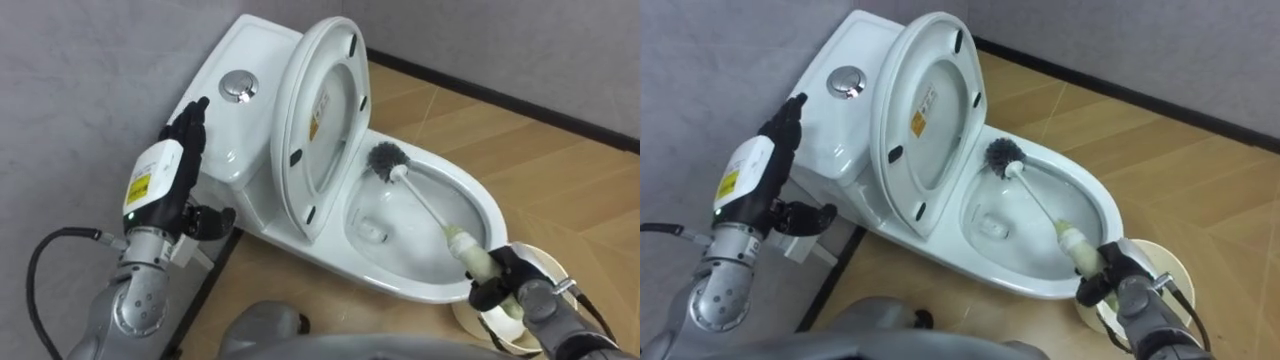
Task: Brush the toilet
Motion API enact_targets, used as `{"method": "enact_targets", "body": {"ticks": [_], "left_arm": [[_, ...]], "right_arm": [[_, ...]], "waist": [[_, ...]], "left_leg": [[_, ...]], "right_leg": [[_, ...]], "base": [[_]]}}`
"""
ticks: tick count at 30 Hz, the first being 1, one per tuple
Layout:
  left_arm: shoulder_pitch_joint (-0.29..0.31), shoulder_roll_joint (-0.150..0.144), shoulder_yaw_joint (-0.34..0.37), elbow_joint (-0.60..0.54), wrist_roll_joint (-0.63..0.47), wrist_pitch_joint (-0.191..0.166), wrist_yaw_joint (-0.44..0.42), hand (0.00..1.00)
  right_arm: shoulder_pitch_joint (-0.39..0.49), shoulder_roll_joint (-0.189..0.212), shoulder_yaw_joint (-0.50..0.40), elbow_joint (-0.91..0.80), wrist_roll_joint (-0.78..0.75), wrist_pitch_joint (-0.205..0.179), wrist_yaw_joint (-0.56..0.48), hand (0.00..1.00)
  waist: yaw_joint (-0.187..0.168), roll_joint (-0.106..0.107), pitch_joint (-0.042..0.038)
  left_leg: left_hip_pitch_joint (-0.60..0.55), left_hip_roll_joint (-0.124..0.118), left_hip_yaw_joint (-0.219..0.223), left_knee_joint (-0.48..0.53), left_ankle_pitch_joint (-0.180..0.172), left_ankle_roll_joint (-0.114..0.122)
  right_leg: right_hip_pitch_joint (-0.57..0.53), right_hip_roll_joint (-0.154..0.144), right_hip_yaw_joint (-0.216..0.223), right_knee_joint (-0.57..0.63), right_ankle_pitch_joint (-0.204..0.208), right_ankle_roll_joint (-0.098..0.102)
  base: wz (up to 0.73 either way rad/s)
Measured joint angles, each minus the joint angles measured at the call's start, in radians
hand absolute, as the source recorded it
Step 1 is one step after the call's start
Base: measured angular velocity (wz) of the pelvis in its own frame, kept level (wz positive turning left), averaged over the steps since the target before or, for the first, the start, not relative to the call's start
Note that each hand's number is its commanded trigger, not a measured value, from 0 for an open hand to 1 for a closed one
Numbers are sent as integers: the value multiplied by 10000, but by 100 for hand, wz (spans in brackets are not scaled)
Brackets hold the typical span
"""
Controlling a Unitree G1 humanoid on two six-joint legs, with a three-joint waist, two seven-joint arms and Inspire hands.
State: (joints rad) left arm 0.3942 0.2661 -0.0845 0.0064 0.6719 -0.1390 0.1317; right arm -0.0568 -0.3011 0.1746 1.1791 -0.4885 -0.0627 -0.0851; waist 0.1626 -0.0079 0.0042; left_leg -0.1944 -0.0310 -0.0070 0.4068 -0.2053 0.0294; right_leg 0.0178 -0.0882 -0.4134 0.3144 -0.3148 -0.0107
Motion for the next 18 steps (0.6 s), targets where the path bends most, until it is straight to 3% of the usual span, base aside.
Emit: {"method": "enact_targets", "body": {"ticks": [8, 12, 15, 18], "left_arm": [[-42, 15, -395, 246, 400, 96, -80, 0], [-681, 86, -496, 674, 517, 101, -163, 0], [-1069, 206, -467, 933, 488, 177, -156, 0], [-1359, 299, -466, 1270, 488, 212, -121, 0]], "right_arm": [[14, -104, 231, 236, -2247, 321, 422, 100], [315, -148, 401, -134, -3335, 334, 443, 100], [423, -242, 387, -268, -3866, 456, 411, 100], [518, -312, 393, -242, -3900, 756, 268, 100]], "waist": [[-233, -55, 41], [-306, -140, 127], [-290, -149, 122], [-295, -39, 51]], "left_leg": [[-49, 0, 278, -200, 7, 10], [-168, 13, 352, -154, 4, 9], [-403, 43, 374, -79, 1, 8], [-603, 81, 393, -23, -4, 12]], "right_leg": [[-310, -80, 297, 125, -5, -2], [-421, -45, 403, 64, -5, -2], [-656, -4, 516, 58, 27, -25], [-891, -8, 559, 135, 38, -34]], "base": [[-11], [-6], [-7], [-4]]}}
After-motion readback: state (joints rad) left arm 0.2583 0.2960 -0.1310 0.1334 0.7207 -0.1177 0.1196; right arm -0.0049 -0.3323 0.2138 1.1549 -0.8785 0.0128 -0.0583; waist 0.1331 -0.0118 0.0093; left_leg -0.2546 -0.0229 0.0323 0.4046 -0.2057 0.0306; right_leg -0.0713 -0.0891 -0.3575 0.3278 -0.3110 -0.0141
